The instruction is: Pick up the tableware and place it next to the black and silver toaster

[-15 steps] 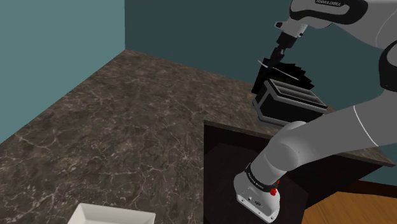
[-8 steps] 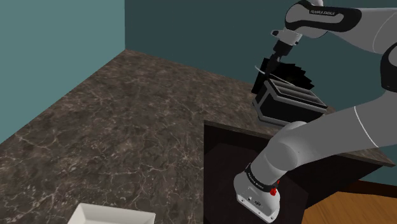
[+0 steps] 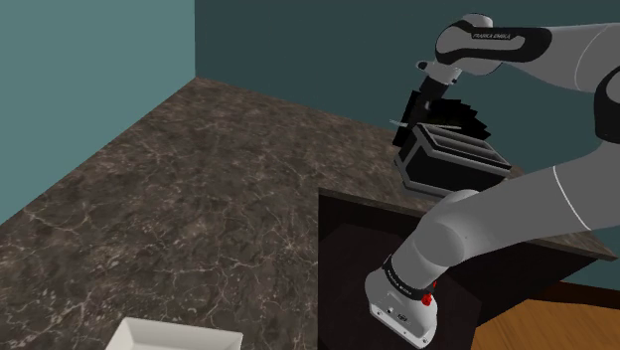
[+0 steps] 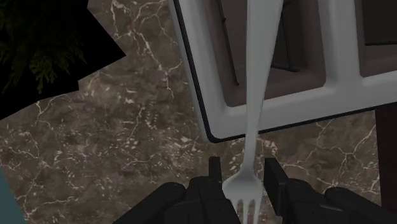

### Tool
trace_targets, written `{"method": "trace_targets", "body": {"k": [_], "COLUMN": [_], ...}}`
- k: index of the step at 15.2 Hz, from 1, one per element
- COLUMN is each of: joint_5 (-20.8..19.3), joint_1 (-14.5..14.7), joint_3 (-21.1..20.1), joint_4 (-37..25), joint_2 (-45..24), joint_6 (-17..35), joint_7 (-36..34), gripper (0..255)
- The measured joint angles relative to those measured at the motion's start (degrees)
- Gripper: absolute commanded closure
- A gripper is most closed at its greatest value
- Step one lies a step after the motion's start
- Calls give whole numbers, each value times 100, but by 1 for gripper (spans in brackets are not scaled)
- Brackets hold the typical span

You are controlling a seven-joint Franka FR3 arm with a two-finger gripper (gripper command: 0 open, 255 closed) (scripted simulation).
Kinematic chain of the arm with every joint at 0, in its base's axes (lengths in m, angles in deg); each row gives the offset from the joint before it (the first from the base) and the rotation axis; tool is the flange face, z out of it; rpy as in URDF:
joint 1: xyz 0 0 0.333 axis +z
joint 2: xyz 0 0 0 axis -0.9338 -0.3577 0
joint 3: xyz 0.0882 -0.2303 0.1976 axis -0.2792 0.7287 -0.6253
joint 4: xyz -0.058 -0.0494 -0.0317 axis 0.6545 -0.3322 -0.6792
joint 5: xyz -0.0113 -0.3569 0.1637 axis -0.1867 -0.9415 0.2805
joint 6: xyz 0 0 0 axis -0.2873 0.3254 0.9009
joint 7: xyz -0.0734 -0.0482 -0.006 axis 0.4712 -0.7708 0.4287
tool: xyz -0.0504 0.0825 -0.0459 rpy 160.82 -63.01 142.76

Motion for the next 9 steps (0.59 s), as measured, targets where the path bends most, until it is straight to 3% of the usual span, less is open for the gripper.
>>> {"method": "trace_targets", "body": {"k": [9], "joint_5": [-58], "joint_1": [-2], "joint_3": [203], "joint_4": [595], "joint_2": [-132], "joint_6": [722], "joint_7": [25], "gripper": [255]}}
